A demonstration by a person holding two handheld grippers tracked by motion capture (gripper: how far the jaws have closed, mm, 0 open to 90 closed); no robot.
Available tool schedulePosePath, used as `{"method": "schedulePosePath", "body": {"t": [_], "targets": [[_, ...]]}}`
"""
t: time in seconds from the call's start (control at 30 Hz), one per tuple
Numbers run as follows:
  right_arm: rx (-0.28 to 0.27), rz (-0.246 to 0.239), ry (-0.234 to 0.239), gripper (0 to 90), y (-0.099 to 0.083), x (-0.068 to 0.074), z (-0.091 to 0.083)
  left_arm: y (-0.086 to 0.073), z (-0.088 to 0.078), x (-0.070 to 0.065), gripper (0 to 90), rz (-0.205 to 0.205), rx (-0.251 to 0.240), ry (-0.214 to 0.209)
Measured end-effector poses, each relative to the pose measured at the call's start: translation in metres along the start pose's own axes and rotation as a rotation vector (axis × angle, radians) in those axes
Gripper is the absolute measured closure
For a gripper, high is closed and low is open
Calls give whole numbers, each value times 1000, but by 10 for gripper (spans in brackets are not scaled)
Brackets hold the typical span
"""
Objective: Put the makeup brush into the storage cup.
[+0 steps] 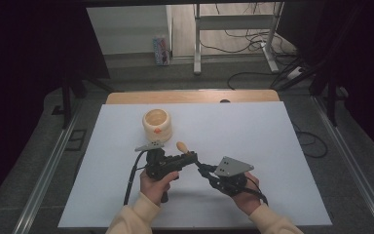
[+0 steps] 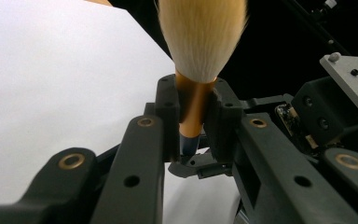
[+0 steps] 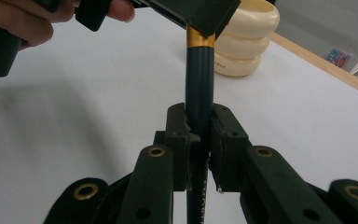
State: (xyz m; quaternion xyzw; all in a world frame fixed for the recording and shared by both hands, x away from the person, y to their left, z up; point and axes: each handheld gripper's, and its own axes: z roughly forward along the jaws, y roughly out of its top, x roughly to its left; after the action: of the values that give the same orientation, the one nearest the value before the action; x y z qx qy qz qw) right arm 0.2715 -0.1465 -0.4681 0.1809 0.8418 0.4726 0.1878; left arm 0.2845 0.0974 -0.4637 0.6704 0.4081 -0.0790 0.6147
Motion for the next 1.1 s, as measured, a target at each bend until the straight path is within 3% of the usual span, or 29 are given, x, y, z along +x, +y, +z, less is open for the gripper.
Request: {"method": "schedulePosePath", "body": {"t": [0.07, 0.17, 0.43, 0.7, 1.1], "targets": [[0, -3, -1, 767, 0, 0, 0, 1, -1, 0, 781, 9, 0, -1], [16, 4, -11, 592, -1, -1, 1, 3, -5, -1, 782, 21, -9, 2], [-10, 78, -18, 378, -2, -3, -4, 8, -15, -3, 782, 47, -31, 33], [-39, 136, -65, 310, -6, -10, -12, 10, -22, -4, 782, 86, -41, 71], [-18, 142, -81, 282, -11, -16, -17, 12, -26, -4, 782, 103, -42, 82]]}}
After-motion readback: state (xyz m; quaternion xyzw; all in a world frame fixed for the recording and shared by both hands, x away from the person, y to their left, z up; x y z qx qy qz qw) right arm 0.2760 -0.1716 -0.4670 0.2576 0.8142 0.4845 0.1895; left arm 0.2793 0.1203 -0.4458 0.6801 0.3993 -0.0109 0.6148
